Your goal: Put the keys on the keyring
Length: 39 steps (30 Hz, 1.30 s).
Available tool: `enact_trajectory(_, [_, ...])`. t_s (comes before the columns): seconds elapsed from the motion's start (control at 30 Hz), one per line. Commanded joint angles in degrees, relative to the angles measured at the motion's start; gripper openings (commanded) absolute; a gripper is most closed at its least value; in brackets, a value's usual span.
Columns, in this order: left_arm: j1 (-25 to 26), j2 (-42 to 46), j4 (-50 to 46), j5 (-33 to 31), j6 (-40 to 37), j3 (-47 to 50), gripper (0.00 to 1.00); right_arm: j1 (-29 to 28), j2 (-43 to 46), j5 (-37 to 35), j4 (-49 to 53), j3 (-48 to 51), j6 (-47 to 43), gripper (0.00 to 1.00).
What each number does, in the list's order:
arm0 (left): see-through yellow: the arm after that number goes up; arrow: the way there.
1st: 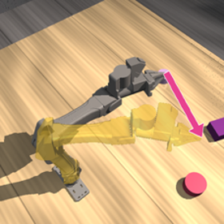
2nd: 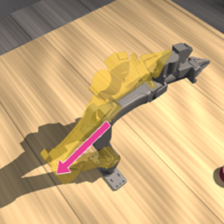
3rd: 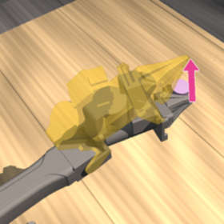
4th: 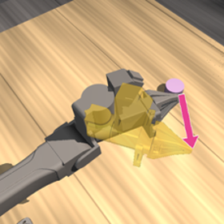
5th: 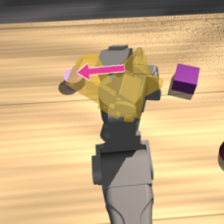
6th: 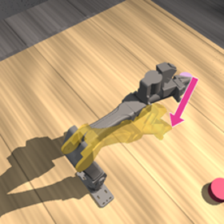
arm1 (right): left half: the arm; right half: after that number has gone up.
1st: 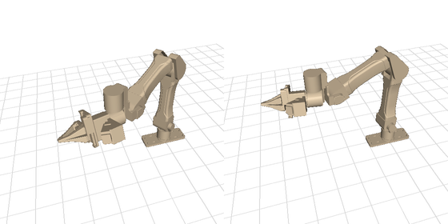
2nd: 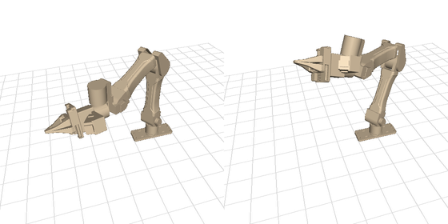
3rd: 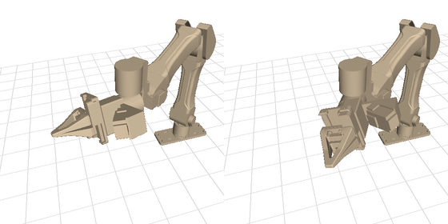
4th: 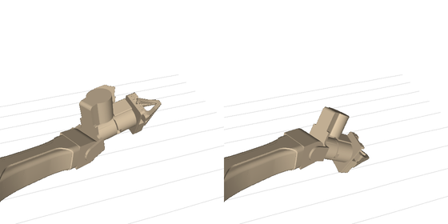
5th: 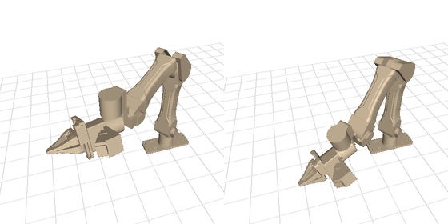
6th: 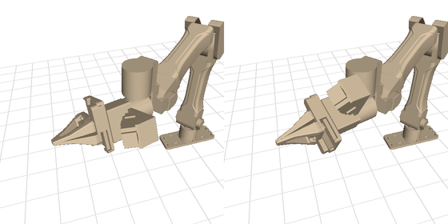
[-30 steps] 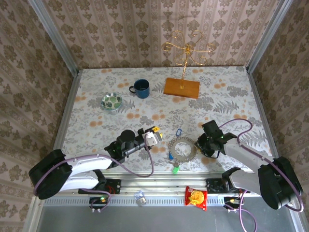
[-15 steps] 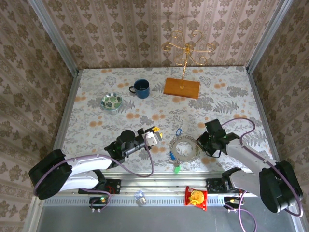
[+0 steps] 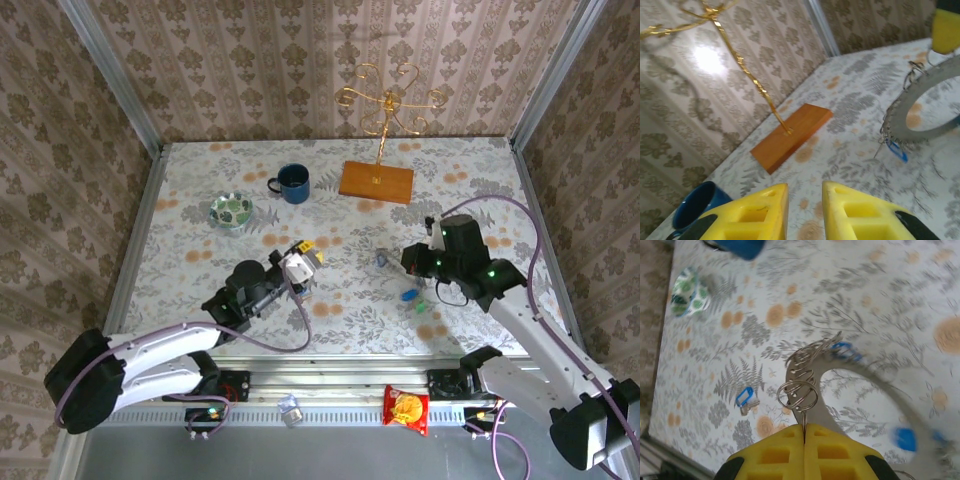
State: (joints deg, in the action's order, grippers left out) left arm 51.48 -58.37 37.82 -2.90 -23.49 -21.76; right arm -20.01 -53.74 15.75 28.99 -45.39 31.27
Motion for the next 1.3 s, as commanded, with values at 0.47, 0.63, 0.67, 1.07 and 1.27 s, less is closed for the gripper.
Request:
enact_trajectory(0.47, [-8.5, 6.6, -13.0, 10.2, 13.2, -7.6, 0.31, -8.1, -6.1, 12.4, -9.0, -8.7, -38.2, 0.00])
enact_trajectory(0.63, [-9.3, 6.2, -14.3, 14.5, 14.2, -8.0, 0.31, -11.1, -8.2, 17.0, -12.6, -7.8, -42.9, 0.00])
enact_trajectory(0.67, [-9.4, 6.0, -14.6, 15.4, 14.0, -8.0, 0.31, -11.4, -8.7, 17.9, -13.1, -7.6, -43.1, 0.00])
enact_trajectory(1.07, [-10.3, 4.0, -18.0, 30.9, 8.9, -5.7, 0.24, -15.5, -13.9, 21.6, -11.3, -8.3, -51.5, 0.00])
enact_trajectory(1.27, [-10.3, 3.2, -17.2, 35.3, 7.1, -4.0, 0.21, -18.1, -15.3, 20.3, -9.3, -8.6, -56.8, 0.00])
